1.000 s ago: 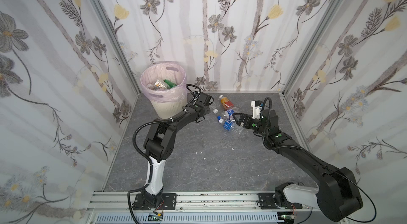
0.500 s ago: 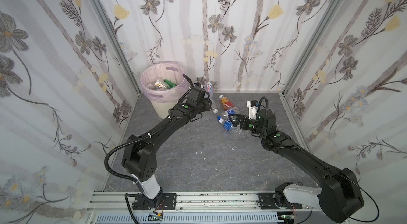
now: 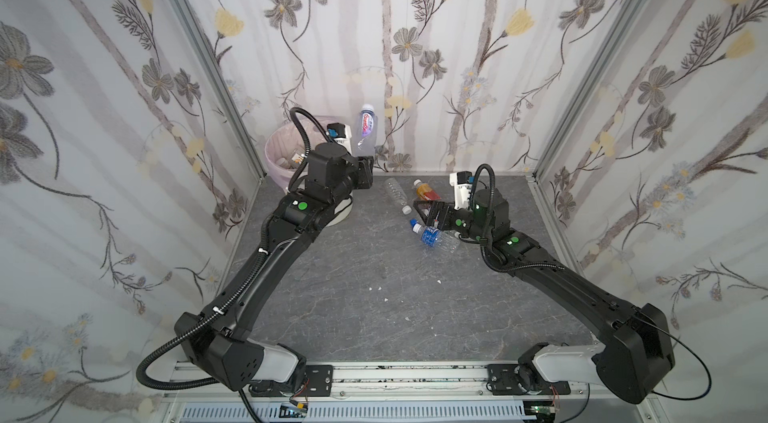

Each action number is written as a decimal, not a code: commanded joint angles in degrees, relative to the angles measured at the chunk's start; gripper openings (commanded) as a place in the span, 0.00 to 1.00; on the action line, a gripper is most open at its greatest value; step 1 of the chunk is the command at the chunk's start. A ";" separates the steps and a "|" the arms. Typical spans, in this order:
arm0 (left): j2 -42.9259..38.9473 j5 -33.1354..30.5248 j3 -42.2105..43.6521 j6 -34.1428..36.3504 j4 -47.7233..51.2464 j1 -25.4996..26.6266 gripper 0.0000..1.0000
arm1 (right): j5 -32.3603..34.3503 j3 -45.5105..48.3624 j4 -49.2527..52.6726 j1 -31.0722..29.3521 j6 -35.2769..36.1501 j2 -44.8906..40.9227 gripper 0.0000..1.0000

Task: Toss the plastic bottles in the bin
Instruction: 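Raise the Ganten bottle over the bin and open the left gripper, then close the right gripper on the blue-labelled 350ml bottle while the left returns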

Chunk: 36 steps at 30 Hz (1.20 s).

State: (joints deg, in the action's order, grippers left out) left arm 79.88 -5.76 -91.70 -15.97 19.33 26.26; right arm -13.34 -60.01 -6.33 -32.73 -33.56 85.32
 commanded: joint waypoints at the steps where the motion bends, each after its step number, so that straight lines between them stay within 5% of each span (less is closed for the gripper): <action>1: -1.19 -5.04 -5.00 3.88 -0.88 -3.22 0.45 | 0.05 -1.57 1.04 -0.56 0.30 1.20 1.00; 12: 5.21 -4.15 -20.29 4.71 -1.12 -10.90 0.45 | 0.14 -1.41 1.14 -1.06 -0.01 2.79 1.00; 17: 14.90 7.37 -18.90 -3.93 0.18 -19.13 0.48 | -0.10 -1.16 0.77 -1.18 -0.36 3.58 1.00; 22: 16.51 13.37 -17.11 -9.03 2.02 -19.77 0.98 | 0.64 -0.17 0.49 -1.27 -0.44 3.02 1.00; 36: 7.50 15.25 -8.61 -9.53 1.94 -15.79 1.00 | -0.20 -0.28 -0.57 -1.63 -1.44 5.55 1.00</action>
State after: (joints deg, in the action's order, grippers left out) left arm 88.49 8.21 -101.45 -24.47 22.50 9.63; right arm -13.37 -59.90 -5.37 -34.15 -34.48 90.35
